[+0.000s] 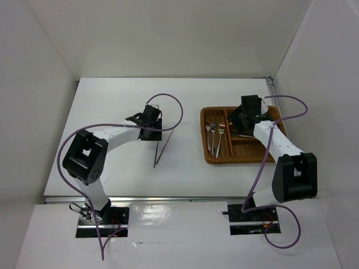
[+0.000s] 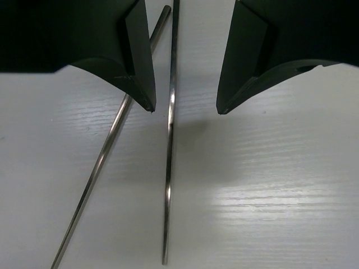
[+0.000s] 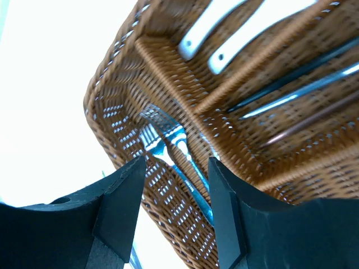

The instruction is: Sort the eating utensils into containers

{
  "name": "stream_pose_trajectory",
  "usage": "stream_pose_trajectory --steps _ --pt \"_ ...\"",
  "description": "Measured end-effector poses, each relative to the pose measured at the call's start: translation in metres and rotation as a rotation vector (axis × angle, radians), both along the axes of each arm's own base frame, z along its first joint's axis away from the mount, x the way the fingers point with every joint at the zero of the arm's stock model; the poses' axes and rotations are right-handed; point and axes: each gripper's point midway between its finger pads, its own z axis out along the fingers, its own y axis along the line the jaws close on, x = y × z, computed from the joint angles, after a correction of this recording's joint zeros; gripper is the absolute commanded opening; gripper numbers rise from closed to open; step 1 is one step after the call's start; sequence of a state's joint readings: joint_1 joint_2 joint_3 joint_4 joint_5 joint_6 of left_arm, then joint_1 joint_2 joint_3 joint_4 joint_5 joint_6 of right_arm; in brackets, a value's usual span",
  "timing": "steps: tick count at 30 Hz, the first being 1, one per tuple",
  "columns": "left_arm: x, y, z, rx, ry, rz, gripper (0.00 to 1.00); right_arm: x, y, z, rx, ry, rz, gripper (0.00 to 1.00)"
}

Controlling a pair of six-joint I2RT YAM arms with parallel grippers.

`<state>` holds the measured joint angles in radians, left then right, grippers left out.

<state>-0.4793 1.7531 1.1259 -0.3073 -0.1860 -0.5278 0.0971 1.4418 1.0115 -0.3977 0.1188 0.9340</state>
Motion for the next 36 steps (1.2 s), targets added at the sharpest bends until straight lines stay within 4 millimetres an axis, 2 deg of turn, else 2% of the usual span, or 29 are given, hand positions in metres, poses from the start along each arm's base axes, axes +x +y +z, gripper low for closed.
stream_pose_trajectory --steps 7,14,16,19,20,23,25,27,33,36 --pt "-0.008 -0.011 -0.011 0.049 0.02 -0.03 0.54 0.002 0.008 0.002 -0.021 -0.021 0.073 0.56" --pt "-0.011 -0.007 -0.028 0.11 0.073 -0.012 0.47 0.0 0.008 0.002 -0.031 -0.033 0.094 0.56" --pt "-0.009 -0.007 -0.026 0.109 0.071 -0.001 0.46 -0.001 0.009 0.003 -0.032 -0.035 0.1 0.56" --pt "-0.01 -0.007 -0.028 0.111 0.079 0.005 0.4 -0.002 0.011 0.006 -0.024 -0.047 0.111 0.56" --pt "-0.009 -0.007 -0.028 0.112 0.082 0.004 0.34 -0.003 0.013 0.006 -0.02 -0.048 0.117 0.56" --pt "-0.007 -0.01 -0.028 0.107 0.084 0.001 0.26 -0.005 0.017 0.009 -0.019 -0.057 0.134 0.56" --pt "-0.005 -0.012 -0.029 0.103 0.084 -0.001 0.19 -0.006 0.027 0.011 -0.021 -0.071 0.164 0.56" --pt "-0.004 -0.013 -0.029 0.1 0.085 -0.004 0.16 -0.008 0.041 0.014 -0.027 -0.087 0.216 0.56" --pt "-0.002 -0.016 -0.028 0.039 0.107 0.014 0.15 -0.015 0.095 0.024 -0.063 -0.159 0.429 0.56" --pt "-0.001 -0.01 -0.023 -0.029 0.124 0.051 0.15 -0.019 0.121 0.031 -0.06 -0.211 0.557 0.58"
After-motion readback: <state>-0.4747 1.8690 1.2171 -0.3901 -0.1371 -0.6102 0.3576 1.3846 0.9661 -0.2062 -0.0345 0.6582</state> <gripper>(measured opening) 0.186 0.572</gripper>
